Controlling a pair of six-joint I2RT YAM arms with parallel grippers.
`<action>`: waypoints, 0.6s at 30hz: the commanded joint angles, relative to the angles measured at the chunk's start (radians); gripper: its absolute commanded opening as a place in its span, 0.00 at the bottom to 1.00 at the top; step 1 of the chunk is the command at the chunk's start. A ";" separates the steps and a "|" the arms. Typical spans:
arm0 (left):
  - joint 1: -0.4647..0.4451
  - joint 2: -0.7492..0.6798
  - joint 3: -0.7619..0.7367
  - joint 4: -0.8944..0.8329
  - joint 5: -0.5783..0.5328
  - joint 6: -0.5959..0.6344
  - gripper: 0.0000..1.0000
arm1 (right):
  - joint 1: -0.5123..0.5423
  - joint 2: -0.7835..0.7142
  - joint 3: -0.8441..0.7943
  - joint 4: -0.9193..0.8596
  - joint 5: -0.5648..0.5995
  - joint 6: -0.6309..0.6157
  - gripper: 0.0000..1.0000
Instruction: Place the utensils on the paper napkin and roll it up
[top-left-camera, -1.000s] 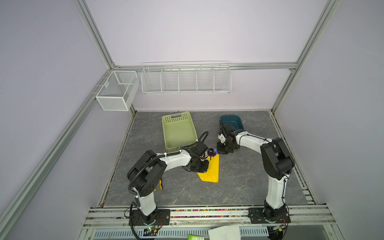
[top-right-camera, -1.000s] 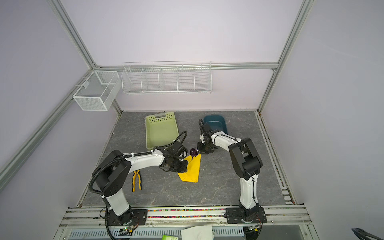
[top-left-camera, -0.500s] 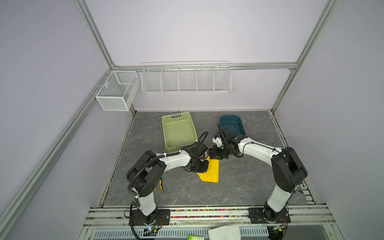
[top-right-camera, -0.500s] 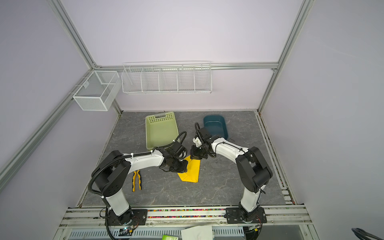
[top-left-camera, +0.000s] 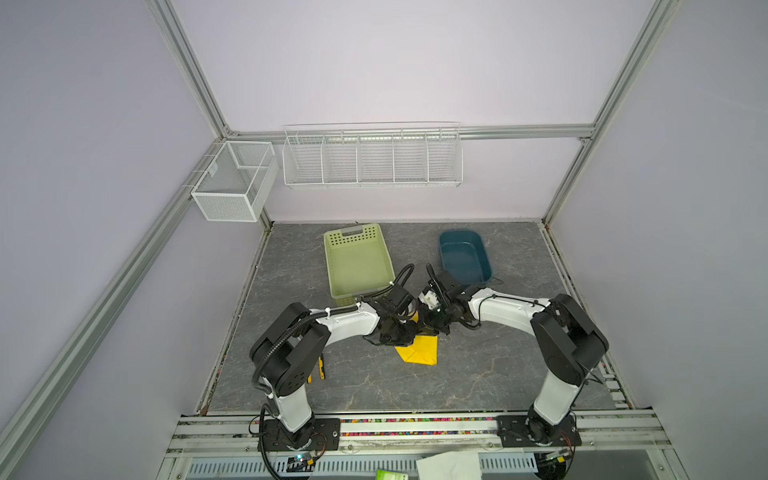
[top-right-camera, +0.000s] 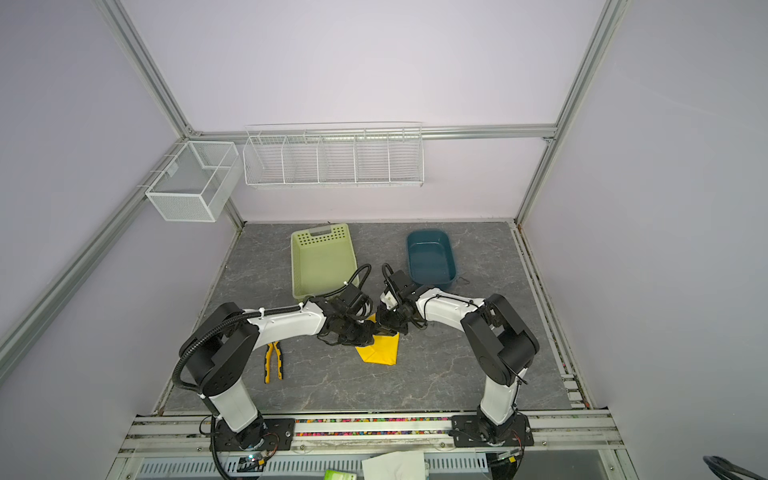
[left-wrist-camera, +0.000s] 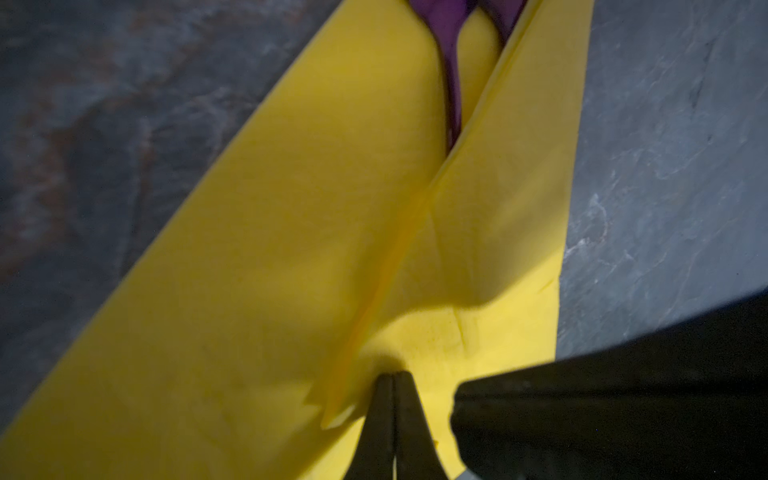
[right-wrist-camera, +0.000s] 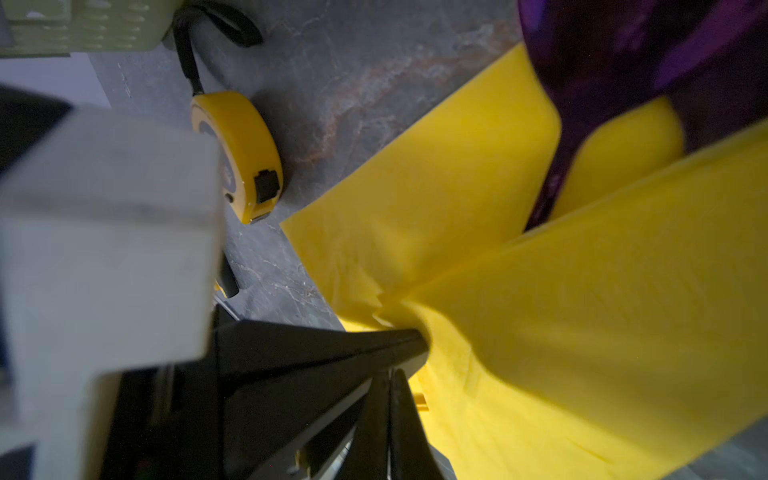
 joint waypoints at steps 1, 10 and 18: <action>-0.003 -0.002 -0.029 -0.034 -0.004 -0.013 0.00 | 0.009 0.047 -0.011 0.017 0.006 0.028 0.07; -0.003 -0.001 -0.031 -0.031 -0.005 -0.021 0.00 | 0.014 0.069 -0.007 -0.075 0.101 -0.017 0.07; -0.003 0.003 -0.038 -0.024 -0.003 -0.024 0.00 | 0.016 0.039 -0.001 -0.103 0.113 -0.021 0.07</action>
